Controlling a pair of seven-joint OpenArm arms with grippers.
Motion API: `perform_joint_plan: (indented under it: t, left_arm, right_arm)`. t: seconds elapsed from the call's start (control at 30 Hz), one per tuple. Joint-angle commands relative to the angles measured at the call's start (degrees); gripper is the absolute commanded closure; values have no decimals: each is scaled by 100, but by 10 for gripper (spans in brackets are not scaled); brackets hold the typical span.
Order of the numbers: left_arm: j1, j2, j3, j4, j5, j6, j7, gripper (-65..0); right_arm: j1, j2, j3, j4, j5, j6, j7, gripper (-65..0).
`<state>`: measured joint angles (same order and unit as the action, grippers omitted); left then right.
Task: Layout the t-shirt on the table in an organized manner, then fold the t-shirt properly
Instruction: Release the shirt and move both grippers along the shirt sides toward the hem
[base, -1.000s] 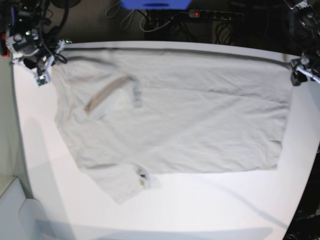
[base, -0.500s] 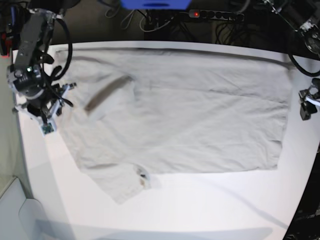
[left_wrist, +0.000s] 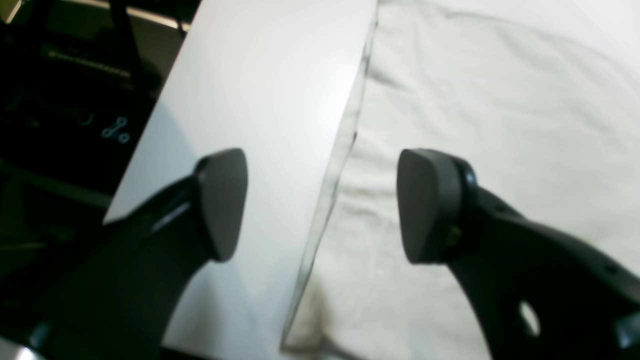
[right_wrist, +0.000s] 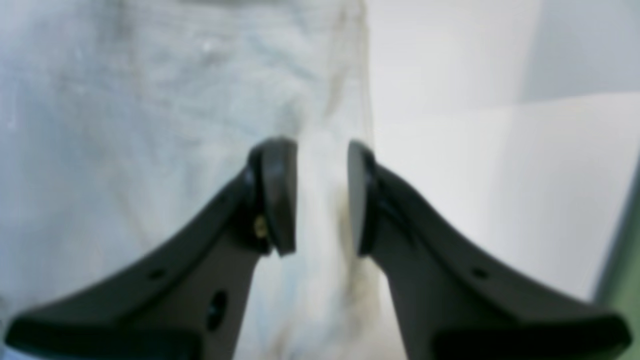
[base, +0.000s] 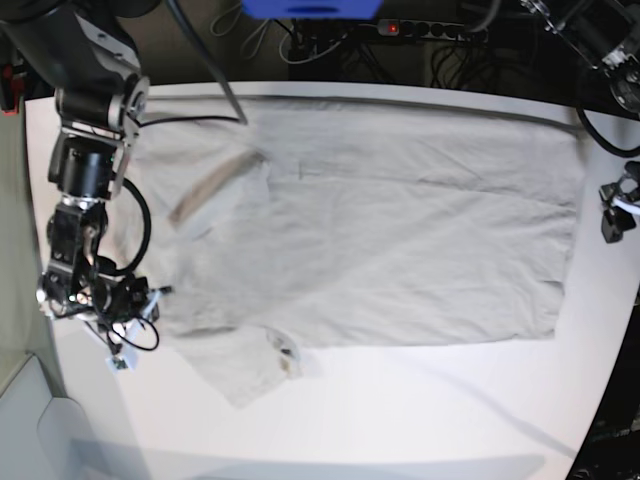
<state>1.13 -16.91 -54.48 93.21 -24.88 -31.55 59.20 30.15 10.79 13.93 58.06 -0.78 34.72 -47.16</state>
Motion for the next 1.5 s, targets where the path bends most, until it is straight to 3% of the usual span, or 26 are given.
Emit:
perform_joint_plan:
  t: [0.0, 0.2, 0.37, 0.53, 0.7, 0.83, 1.07, 1.17, 1.27, 1.47]
  left_arm:
    - [-47, -169, -33, 134, -74, -5, -105, -453]
    - [112, -204, -33, 143, -83, -5, -113, -453]
    - [129, -204, -33, 143, -83, -23, -105, -453]
    - [129, -204, -33, 143, -83, -23, -96, -452]
    - [138, -204, -33, 143, -83, -32, -96, -452]
    - [138, -204, -33, 143, -83, -23, -96, -451]
    - [129, -186, -7, 143, -83, -5, -96, -451]
    - [112, -195, -7, 143, -83, -5, -96, -451]
    - [94, -204, -7, 99, -83, -5, -131, -452]
    - [-539, -204, 19, -244, 225, 3, -149, -453]
  right_arm:
    - [268, 77, -9, -88, 82, 5, 245, -182]
    - [690, 271, -18, -1310, 73, 5, 1344, -182]
    - [664, 350, -18, -1608, 73, -21, 2443, -182]
    - [682, 420, -18, -2171, 73, -30, 2848, -182]
    - [655, 420, -18, -2787, 64, -672, 3384, -183]
    - [655, 420, -132, -2980, 64, -681, 3419, -183]
    - [638, 385, -1020, -2989, 64, -707, 3340, -176]
    - [567, 385, -1064, -2989, 64, -707, 3208, -123]
    - [567, 411, -1064, -2962, 73, -707, 3199, 0]
    - [576, 552, -1011, -2927, 108, -707, 3199, 0]
